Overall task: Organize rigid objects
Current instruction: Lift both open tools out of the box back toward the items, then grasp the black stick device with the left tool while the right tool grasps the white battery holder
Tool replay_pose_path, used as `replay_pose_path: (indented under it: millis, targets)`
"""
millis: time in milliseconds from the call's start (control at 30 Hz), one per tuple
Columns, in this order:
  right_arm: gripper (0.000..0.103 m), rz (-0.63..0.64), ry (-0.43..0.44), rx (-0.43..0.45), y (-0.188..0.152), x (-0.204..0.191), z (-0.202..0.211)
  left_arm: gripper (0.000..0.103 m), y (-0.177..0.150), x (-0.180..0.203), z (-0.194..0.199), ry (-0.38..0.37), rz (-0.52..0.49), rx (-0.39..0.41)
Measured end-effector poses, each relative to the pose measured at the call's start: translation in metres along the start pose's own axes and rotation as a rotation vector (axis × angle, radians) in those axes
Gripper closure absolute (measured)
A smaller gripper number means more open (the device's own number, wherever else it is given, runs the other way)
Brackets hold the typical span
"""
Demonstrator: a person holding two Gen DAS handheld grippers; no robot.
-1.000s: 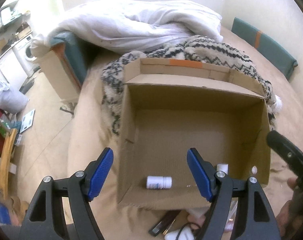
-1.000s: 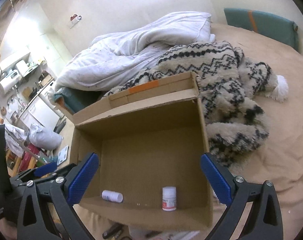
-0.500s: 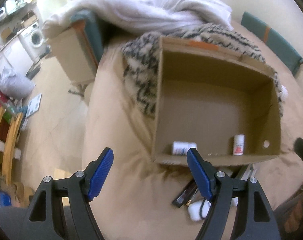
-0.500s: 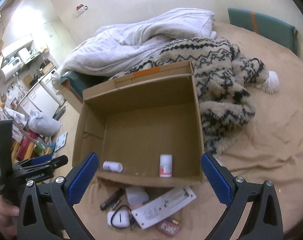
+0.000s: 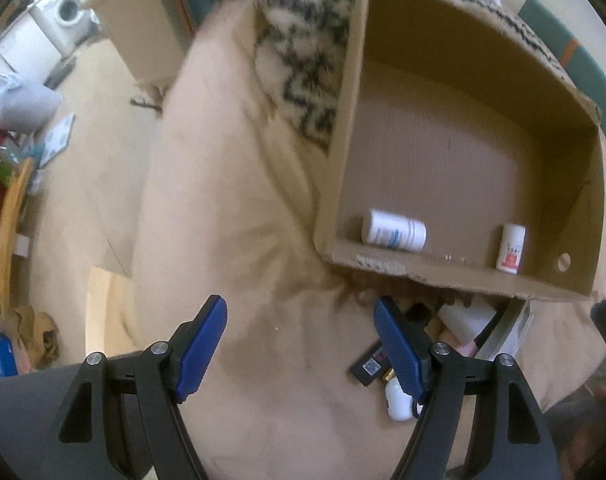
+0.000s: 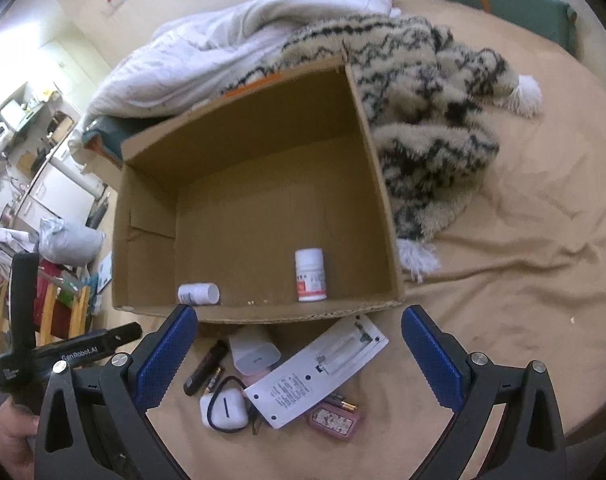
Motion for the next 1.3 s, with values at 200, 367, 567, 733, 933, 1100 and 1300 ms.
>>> replay_pose_path:
  millis: [200,367,567,733,933,1100,1300]
  targets:
    - [0.0,-0.004,-0.008,-0.04,-0.003,0.001,-0.01,0.037,-0.017,0.038,-0.036,-0.061,-0.124,-0.13]
    - [0.0,-0.002,-0.011,-0.051,-0.005,0.003,-0.011,0.058,-0.025,0.059,-0.059,-0.11,-0.152,-0.218]
    - [0.0,-0.039,-0.018,-0.058,-0.004,0.013,-0.011,0.059,-0.028,0.069,-0.064,-0.11,-0.194,-0.217]
    - [0.0,-0.07,-0.009,-0.089,-0.007,0.016,-0.015,0.057,-0.03,0.071,-0.065,-0.101,-0.216,-0.214]
    - [0.0,-0.2,0.099,-0.252,-0.027,0.024,-0.041,0.078,-0.039,0.091,-0.059,-0.095,-0.28,-0.202]
    - [0.014,-0.361,0.133,-0.401,-0.048,0.04,-0.072,0.076,-0.05,0.089,-0.065,-0.079,-0.255,-0.222]
    - [0.018,-0.362,0.084,-0.455,-0.06,0.037,-0.097,0.076,-0.051,0.085,-0.065,-0.072,-0.214,-0.219]
Point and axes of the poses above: each gripper's, at about its wrist camera, not at the fingertips, and z roughly against the way its jaws point, x to its right, y to its top, the point moved 6 cm from there along -z, roughly the way its jaws point
